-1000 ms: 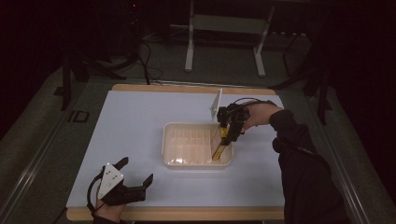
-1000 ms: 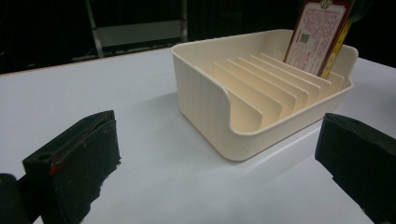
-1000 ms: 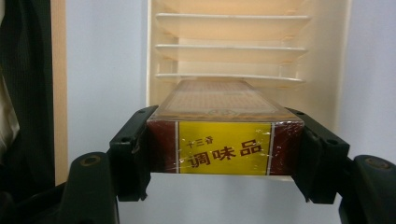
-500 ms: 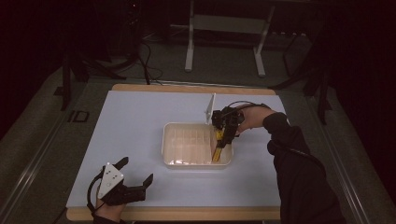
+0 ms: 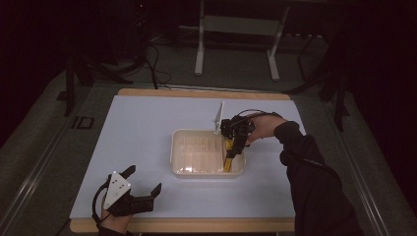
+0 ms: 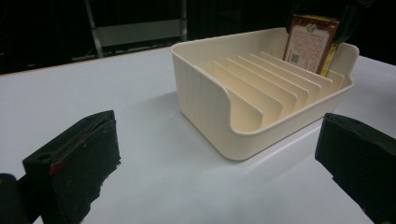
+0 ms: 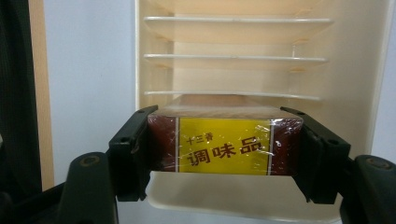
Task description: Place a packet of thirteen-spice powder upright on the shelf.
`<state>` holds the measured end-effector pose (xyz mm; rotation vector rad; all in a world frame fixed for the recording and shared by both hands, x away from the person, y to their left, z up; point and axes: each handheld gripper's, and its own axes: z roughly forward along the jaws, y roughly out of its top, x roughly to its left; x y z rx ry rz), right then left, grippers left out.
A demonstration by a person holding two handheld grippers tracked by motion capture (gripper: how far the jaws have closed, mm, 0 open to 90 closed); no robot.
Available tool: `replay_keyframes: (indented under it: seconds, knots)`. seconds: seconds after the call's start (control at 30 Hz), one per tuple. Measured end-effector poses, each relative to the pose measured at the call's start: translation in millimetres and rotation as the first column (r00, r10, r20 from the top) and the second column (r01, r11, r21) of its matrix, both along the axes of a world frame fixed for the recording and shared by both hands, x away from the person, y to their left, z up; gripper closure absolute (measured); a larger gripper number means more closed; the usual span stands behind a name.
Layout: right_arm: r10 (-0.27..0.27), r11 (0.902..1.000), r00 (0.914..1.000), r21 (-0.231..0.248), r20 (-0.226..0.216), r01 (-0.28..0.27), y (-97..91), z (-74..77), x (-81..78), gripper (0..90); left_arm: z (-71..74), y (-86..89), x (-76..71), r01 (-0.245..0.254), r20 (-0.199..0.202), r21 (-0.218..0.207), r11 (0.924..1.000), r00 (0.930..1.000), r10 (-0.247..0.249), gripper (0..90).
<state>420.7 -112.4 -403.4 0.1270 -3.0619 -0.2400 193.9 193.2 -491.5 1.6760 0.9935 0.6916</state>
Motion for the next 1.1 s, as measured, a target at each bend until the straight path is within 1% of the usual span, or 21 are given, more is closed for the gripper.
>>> replay_keyframes:
  seconds: [0.17, 0.27, 0.4, 0.47, 0.57, 0.63, 0.7, 0.73, 0.77, 0.83, 0.9, 1.0, 1.07, 1.1]
  knots:
    - [0.000, 0.9996, 1.0000, -0.029, 0.007, 0.000, 2.1, 1.1, -1.7, 30.8, -0.2, -0.8, 0.3, 0.002, -0.002, 0.002, 1.0000, 1.0000, -0.002, 0.0]
    - [0.002, 0.9994, 1.0000, -0.035, -0.005, -0.002, 3.0, 2.8, -3.7, 29.1, -0.1, -0.7, 0.2, 0.002, -0.003, 0.004, 1.0000, 1.0000, -0.002, 0.0]
    - [0.003, 0.9997, 1.0000, -0.024, 0.002, -0.003, 2.8, 9.5, -4.9, 27.6, -0.2, -0.9, 0.6, 0.003, -0.004, 0.005, 1.0000, 1.0000, -0.003, 0.0]
    - [-0.002, 0.9997, 0.9999, -0.025, 0.012, 0.002, 1.7, 13.7, -5.5, 27.2, -0.3, -1.2, 0.8, 0.005, -0.005, 0.006, 1.0000, 1.0000, -0.005, 0.0]
    - [-0.005, 1.0000, 0.9995, -0.006, 0.031, 0.005, -1.0, 21.5, -6.3, 27.1, -0.4, -1.4, 0.9, 0.005, -0.005, 0.004, 1.0000, 1.0000, -0.005, 0.0]
    - [-0.019, 0.9998, 0.9994, 0.003, 0.030, 0.019, -3.0, 27.5, -7.6, 27.1, -0.3, -1.4, 0.9, 0.005, -0.006, 0.003, 1.0000, 1.0000, -0.005, 0.0]
    - [-0.021, 0.9997, 0.9995, 0.009, 0.024, 0.021, -5.2, 32.8, -6.7, 27.8, -0.2, -1.4, 0.8, 0.005, -0.008, 0.006, 1.0000, 1.0000, -0.005, 0.0]
    - [-0.027, 0.9995, 0.9994, 0.015, 0.024, 0.027, -6.3, 34.7, -6.7, 27.7, -0.3, -1.5, 0.9, 0.005, -0.007, 0.004, 1.0000, 1.0000, -0.005, 0.0]
    - [-0.043, 0.9990, 0.9984, 0.015, 0.036, 0.042, -8.0, 37.8, -7.4, 27.7, -0.3, -1.5, 0.8, 0.006, -0.008, 0.006, 1.0000, 1.0000, -0.006, 0.0]
    - [-0.063, 0.9972, 0.9972, 0.042, 0.040, 0.061, -12.5, 43.6, -6.0, 27.6, -0.4, -1.5, 0.9, 0.006, -0.009, 0.005, 1.0000, 0.9999, -0.006, 0.0]
    - [-0.093, 0.9947, 0.9932, 0.051, 0.070, 0.089, -16.2, 48.1, -7.2, 22.9, -0.5, -1.6, 1.1, 0.005, -0.009, 0.004, 1.0000, 1.0000, -0.005, 0.0]
    - [-0.143, 0.9884, 0.9878, 0.062, 0.063, 0.139, -20.7, 52.6, -6.4, 17.6, -0.5, -1.8, 1.1, 0.005, -0.009, 0.004, 1.0000, 0.9999, -0.005, 0.0]
    - [-0.167, 0.9837, 0.9850, 0.075, 0.044, 0.163, -24.0, 55.1, -5.7, 13.0, -0.4, -1.8, 0.9, 0.004, -0.008, 0.001, 1.0000, 1.0000, -0.004, 0.0]
    - [-0.176, 0.9811, 0.9838, 0.087, 0.032, 0.173, -25.7, 56.4, -5.1, 13.3, -0.4, -1.5, 0.9, 0.004, -0.009, 0.003, 1.0000, 1.0000, -0.004, 0.0]
